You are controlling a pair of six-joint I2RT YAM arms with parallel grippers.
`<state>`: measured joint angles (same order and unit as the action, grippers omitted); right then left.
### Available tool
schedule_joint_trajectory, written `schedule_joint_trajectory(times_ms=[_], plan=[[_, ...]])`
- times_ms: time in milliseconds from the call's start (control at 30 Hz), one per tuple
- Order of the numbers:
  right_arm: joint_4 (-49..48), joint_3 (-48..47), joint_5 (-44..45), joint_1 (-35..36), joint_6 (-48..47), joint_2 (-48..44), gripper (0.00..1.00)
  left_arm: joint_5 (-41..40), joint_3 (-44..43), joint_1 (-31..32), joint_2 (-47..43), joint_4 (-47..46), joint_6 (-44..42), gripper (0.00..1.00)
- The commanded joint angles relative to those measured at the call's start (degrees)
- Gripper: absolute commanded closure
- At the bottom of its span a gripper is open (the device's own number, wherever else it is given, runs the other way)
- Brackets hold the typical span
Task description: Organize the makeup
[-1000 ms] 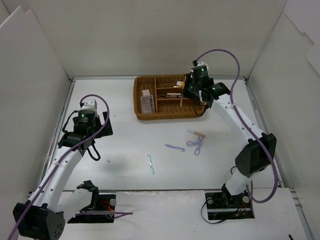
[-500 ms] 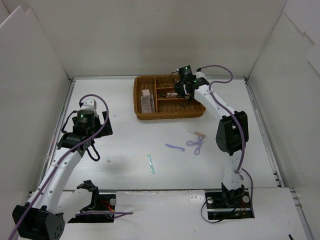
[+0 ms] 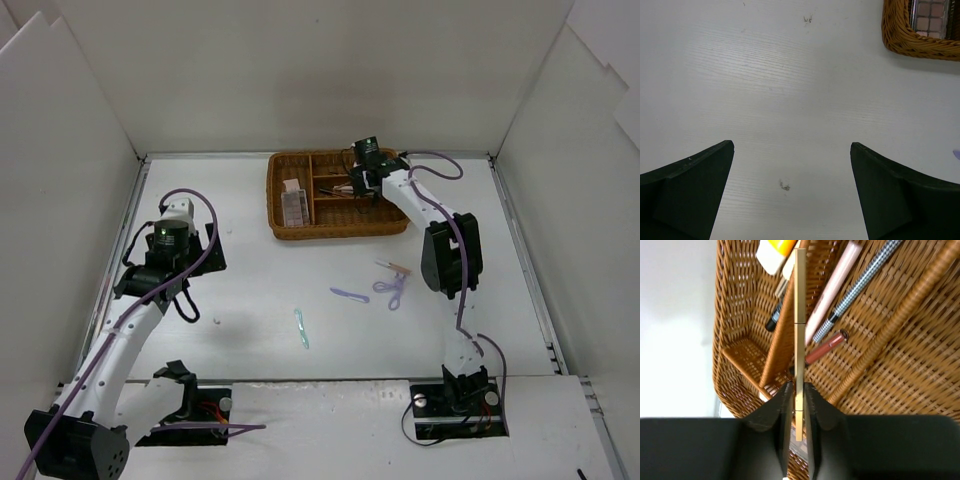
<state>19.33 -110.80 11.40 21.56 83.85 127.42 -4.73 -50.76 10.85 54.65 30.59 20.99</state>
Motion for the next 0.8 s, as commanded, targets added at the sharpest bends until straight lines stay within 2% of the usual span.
schedule_joint_trajectory(times_ms=[0,67,100,200,400,500,533,600,633,767], plan=[[-2.2,-2.8,3.3,-1.2,4.2,-0.5,0.86,0.4,-0.9,-0.3,0.3,-2.4,-1.0,0.03],[-2.4,-2.6,2.6,-1.4,4.4,-0.2,0.82,0.5,-1.1,-0.3,0.5,-2.4,-1.0,0.03],[-2.6,-2.6,2.2,-1.8,4.2,-0.2,0.75,0.5,-1.1,-0.3,0.5,-2.4,-1.0,0.03],[-3.5,-3.1,0.1,-2.5,-0.1,-0.3,0.64,0.7,-1.1,-0.3,0.7,-2.5,-1.0,0.03],[-4.9,0.8,-1.6,-3.7,-11.2,-5.9,0.58,1.4,-1.1,-0.3,1.2,-2.6,-1.0,0.03],[-5.4,4.9,-4.4,-5.0,-22.0,-11.1,0.59,1.5,-1.3,-0.3,1.2,-2.6,-0.9,0.03],[-5.4,6.0,-6.4,-5.3,-29.5,-12.5,0.59,1.6,-1.2,-0.3,1.2,-2.6,-0.9,0.03],[-5.3,9.1,-7.2,-6.0,-37.0,-17.8,0.60,1.6,-1.1,-0.3,1.0,-2.6,-0.9,0.03],[-5.3,13.3,-7.4,-6.0,-45.0,-19.7,0.60,1.5,-1.1,-0.3,1.0,-2.6,-0.9,0.03],[-4.8,24.6,-8.1,-6.2,-64.2,-29.0,0.60,1.7,-1.0,-0.3,1.2,-2.7,-0.9,0.03]])
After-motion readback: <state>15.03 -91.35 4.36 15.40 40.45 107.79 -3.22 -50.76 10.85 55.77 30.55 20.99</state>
